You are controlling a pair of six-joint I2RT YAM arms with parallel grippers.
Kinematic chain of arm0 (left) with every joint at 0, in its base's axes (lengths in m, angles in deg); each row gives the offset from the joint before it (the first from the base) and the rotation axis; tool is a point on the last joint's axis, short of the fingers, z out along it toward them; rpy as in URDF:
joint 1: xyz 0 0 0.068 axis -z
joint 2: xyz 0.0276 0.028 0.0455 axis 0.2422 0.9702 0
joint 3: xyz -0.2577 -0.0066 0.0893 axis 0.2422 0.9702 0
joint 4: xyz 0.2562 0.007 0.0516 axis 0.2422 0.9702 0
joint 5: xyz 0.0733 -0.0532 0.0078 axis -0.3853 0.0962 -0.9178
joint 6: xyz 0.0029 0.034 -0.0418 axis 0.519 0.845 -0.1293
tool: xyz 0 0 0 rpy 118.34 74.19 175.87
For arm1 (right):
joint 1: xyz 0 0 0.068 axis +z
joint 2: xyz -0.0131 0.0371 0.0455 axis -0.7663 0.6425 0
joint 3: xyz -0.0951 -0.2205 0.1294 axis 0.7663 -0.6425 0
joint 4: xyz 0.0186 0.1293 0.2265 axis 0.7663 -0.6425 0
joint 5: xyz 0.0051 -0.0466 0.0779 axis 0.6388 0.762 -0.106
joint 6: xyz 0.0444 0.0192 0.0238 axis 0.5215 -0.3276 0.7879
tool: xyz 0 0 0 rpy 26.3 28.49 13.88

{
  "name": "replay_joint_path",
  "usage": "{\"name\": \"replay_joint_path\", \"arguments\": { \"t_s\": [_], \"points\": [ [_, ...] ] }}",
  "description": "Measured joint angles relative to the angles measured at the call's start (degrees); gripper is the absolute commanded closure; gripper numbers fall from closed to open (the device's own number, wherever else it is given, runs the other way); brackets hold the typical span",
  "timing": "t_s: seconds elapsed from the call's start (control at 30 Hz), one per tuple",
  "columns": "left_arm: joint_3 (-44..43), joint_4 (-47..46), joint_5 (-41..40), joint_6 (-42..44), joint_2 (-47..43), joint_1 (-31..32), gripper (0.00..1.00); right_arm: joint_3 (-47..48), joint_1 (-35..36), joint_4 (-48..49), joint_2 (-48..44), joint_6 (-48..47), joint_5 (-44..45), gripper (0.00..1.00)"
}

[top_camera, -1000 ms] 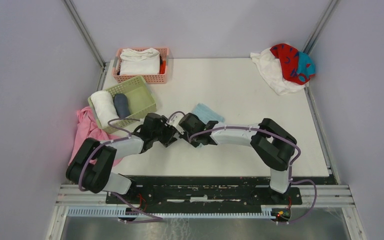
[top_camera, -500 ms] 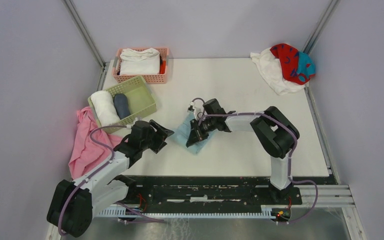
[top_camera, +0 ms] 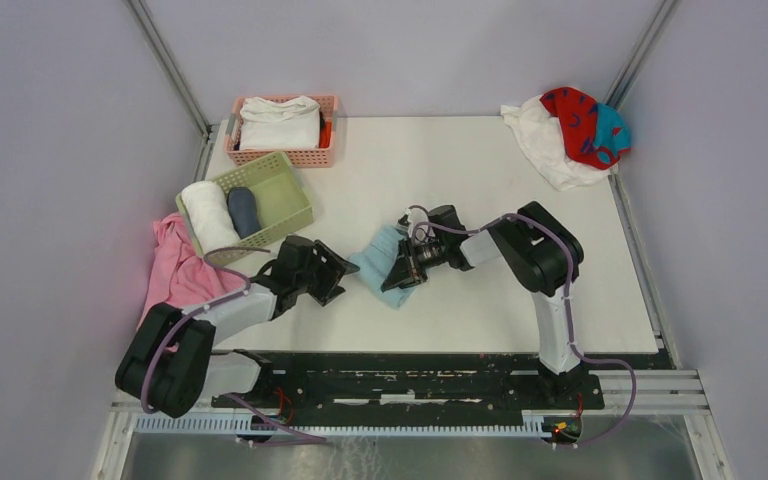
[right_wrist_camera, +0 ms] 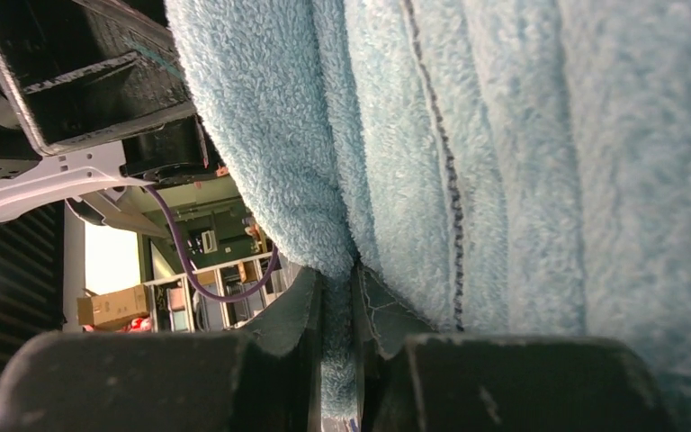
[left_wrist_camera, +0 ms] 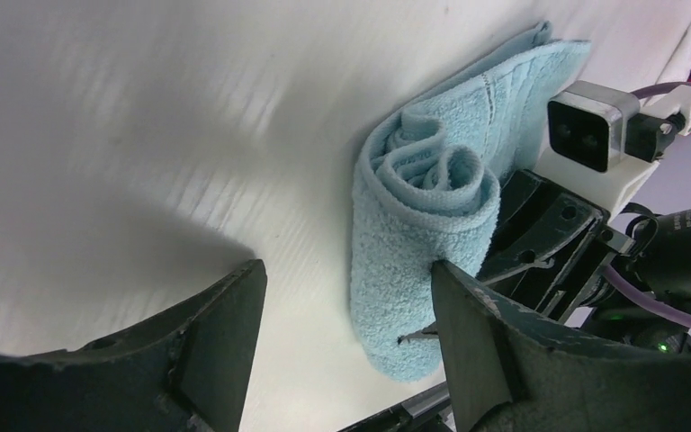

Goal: Roll the towels
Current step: Roll the towel at the center of the board.

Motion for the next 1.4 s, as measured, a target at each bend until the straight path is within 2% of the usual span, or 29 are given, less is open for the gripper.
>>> {"name": "replay_joint_path", "arguments": {
  "t_s": [0.13,0.27,0.43,0.63,0.8,1.03,1.2,1.4],
  "points": [
    [-2.0,-3.7,1.6,0.0,5.1,0.0,0.29,1.0,-0.3,-4.2,0.0,-1.9,0.0,0.88],
    [-3.6,-6.8,3.1,0.0,9.2,0.1,0.33,2.1,-0.3,-7.7,-0.2,-3.7,0.4,0.82],
    [-5.2,-10.1,4.6,-0.1,13.5,0.9,0.35,2.4,-0.3,-13.9,-3.3,-7.8,4.0,0.64],
    [-6.8,-12.3,4.8,-1.2,16.9,1.7,0.36,2.4,0.4,-24.6,-11.1,-16.3,13.6,0.47],
    [-7.8,-12.8,4.7,-1.6,18.3,2.2,0.37,2.4,2.9,-34.1,-20.7,-24.3,27.0,0.37],
    [-9.0,-12.4,4.3,-1.6,19.2,2.8,0.37,4.2,12.4,-40.5,-29.5,-33.5,46.5,0.32],
    [-9.7,-11.6,3.7,-1.6,19.3,3.3,0.37,7.5,19.2,-41.6,-27.8,-36.7,58.1,0.33],
    [-9.8,-11.5,3.0,-1.6,19.4,3.8,0.37,9.7,20.8,-40.8,-22.2,-37.3,65.6,0.39]
  ]
}}
